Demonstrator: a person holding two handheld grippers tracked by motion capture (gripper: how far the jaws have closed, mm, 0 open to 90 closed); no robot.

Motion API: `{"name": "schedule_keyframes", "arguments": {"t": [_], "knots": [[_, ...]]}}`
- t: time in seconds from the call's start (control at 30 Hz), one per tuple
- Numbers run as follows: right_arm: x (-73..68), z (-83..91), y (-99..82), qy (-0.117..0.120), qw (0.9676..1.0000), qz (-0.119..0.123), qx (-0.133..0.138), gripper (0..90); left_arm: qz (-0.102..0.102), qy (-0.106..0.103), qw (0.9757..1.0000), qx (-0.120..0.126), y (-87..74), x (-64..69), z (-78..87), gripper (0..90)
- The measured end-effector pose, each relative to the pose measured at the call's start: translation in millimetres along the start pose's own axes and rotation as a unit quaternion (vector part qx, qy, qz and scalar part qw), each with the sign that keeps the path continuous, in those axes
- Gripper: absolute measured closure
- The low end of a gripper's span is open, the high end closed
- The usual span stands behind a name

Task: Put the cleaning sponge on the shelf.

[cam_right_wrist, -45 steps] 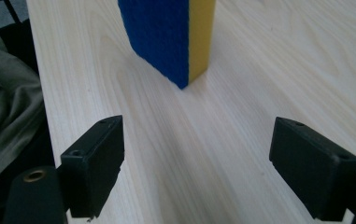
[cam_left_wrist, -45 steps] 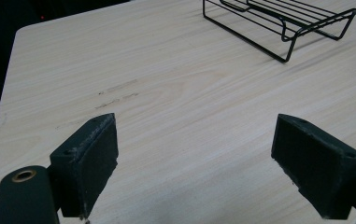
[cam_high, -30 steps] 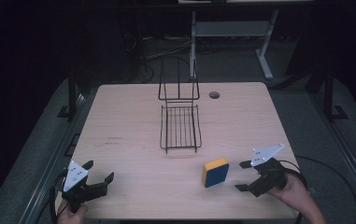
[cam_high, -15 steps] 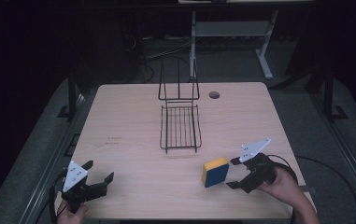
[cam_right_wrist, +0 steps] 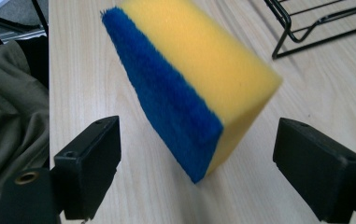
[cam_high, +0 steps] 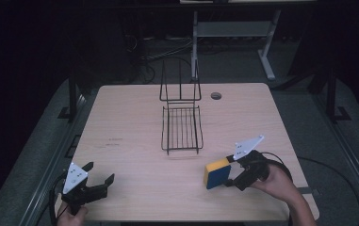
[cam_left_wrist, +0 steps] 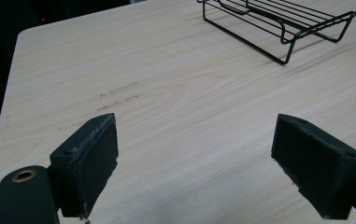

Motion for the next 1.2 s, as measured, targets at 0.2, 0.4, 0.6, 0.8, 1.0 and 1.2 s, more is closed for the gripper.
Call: {"name": "schedule_keyframes", "arguments": {"t": [0.2,0.4,0.6,0.8,1.0,1.2], "knots": [[2.3,-7.4,4.1,0.006,1.0,0.002,-0.002,15.3,0.001,0.001,1.0,0.001,0.2,-0.3,0.8,14.1],[2.6,-12.4,5.5,0.013,0.9999,0.007,-0.005,20.2,0.002,0.001,1.0,0.001,0.3,-0.7,1.2,14.1],[2.2,-13.7,5.2,0.015,0.9998,0.009,-0.009,26.8,0.002,0.001,1.0,0.001,0.3,-1.0,1.4,14.1],[0.7,-13.6,5.3,0.015,0.9996,0.022,-0.011,38.3,0.002,0.001,1.0,0.002,0.6,-0.8,1.6,14.1],[-1.5,-13.3,5.2,0.016,0.9995,0.027,-0.008,44.7,0.001,0.003,1.0,0.003,0.7,-1.8,2.0,14.1],[-4.6,-13.8,5.4,0.018,0.9994,0.029,-0.006,49.1,0.0,0.002,1.0,0.003,0.8,-1.5,2.2,14.1]]}}
Point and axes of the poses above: each handheld gripper's, and its own axes: z roughly backward along the jaws, y roughly out of its top, x roughly to its right, the point moved 6 cm from there along -z, roughly forward along the jaws, and after that the axes turned 11 degrees about z, right-handed, at the moved point
